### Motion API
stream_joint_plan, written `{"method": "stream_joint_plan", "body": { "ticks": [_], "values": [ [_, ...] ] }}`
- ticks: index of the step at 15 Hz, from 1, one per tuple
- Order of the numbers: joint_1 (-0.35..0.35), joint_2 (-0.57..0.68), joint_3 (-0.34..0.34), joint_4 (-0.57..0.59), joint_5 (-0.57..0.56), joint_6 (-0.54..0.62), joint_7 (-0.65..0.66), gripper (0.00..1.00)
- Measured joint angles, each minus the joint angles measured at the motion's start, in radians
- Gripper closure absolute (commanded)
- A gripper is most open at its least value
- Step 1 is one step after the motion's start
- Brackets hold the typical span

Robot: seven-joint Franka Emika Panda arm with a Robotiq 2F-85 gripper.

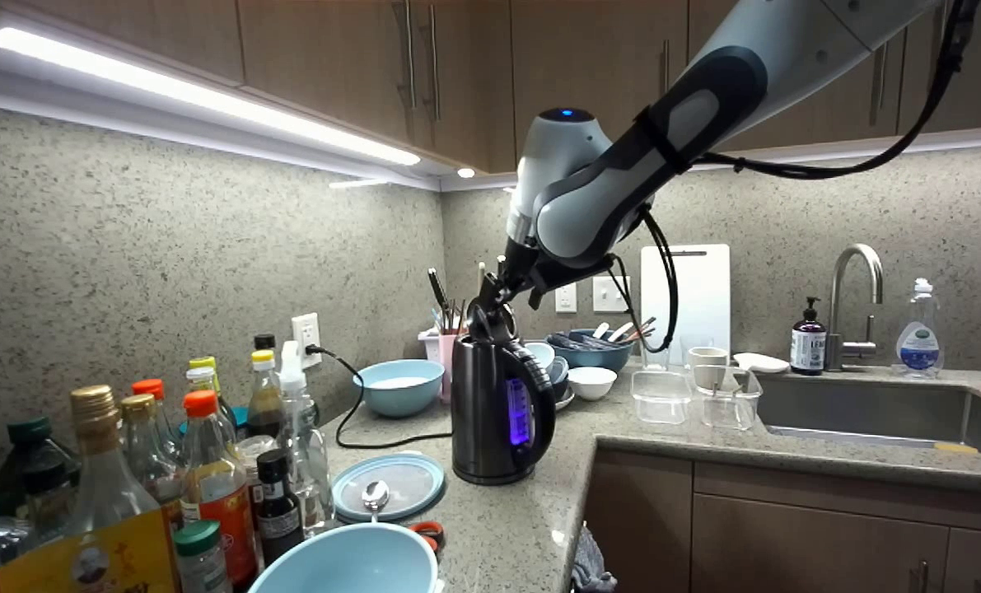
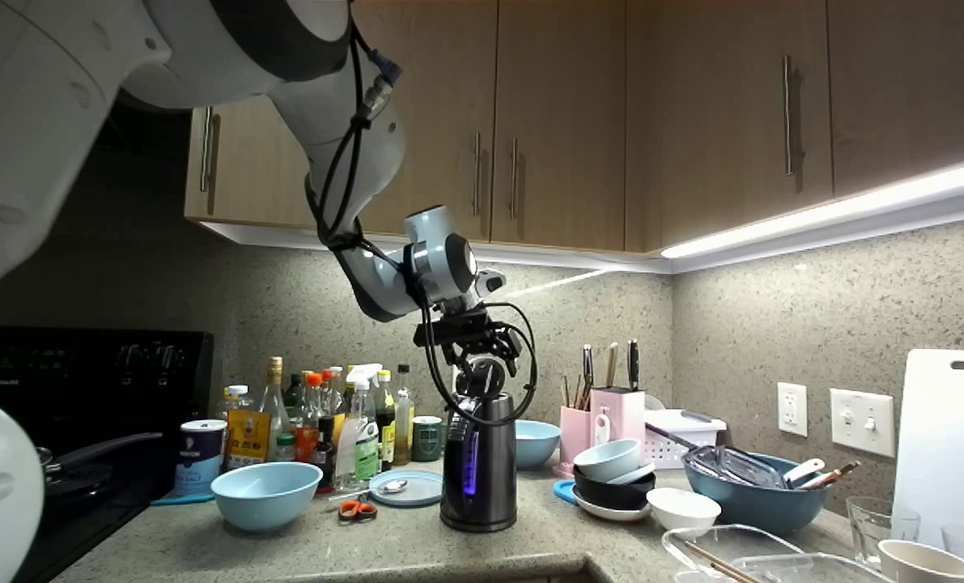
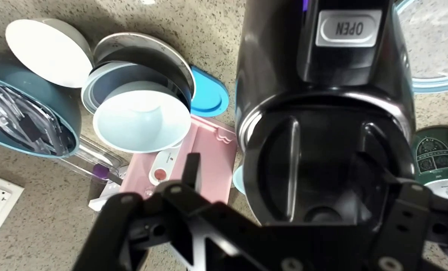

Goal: Close the kettle

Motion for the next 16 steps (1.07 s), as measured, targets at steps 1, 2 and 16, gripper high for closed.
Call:
{"method": "stream_joint_plan", "body": {
  "ticks": [1, 2, 16],
  "values": [
    [0.003, 0.012, -0.003, 0.01, 0.0, 0.0, 0.0, 0.0],
    [0.007, 0.023, -0.006, 0.019, 0.0, 0.0, 0.0, 0.0],
    [0.037, 0.078, -0.01, 0.087, 0.059, -0.062, -0.045, 0.0]
  ]
}}
